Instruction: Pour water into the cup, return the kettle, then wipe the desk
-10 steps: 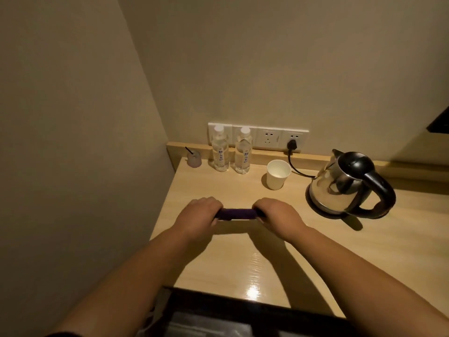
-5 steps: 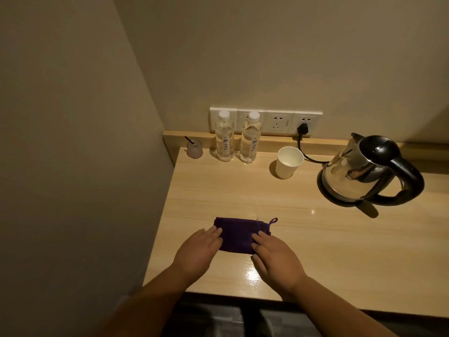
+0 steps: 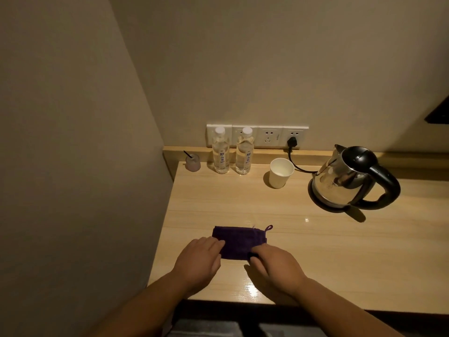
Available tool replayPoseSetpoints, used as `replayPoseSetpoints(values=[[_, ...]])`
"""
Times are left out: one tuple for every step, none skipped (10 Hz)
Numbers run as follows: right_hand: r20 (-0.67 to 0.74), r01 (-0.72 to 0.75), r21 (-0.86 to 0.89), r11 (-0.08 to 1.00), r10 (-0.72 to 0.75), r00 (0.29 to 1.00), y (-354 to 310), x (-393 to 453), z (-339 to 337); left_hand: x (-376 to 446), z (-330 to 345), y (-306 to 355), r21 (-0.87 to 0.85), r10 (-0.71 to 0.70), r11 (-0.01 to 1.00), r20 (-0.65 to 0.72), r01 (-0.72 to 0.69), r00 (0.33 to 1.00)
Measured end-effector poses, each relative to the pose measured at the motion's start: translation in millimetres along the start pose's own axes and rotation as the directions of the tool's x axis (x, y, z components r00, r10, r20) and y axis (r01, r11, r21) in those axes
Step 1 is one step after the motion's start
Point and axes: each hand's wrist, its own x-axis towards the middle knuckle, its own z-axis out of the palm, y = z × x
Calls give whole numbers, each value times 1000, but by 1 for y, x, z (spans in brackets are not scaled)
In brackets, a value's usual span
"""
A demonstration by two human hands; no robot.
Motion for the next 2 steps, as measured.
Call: replayPoseSetpoints(values=[[397, -135, 87, 987, 90, 914, -5, 23, -26, 22, -37, 20, -78, -100, 989, 287, 127, 953], [834, -414, 132, 900, 125, 538, -10, 46, -61, 54, -74, 28, -177, -138, 904, 740, 389, 658]])
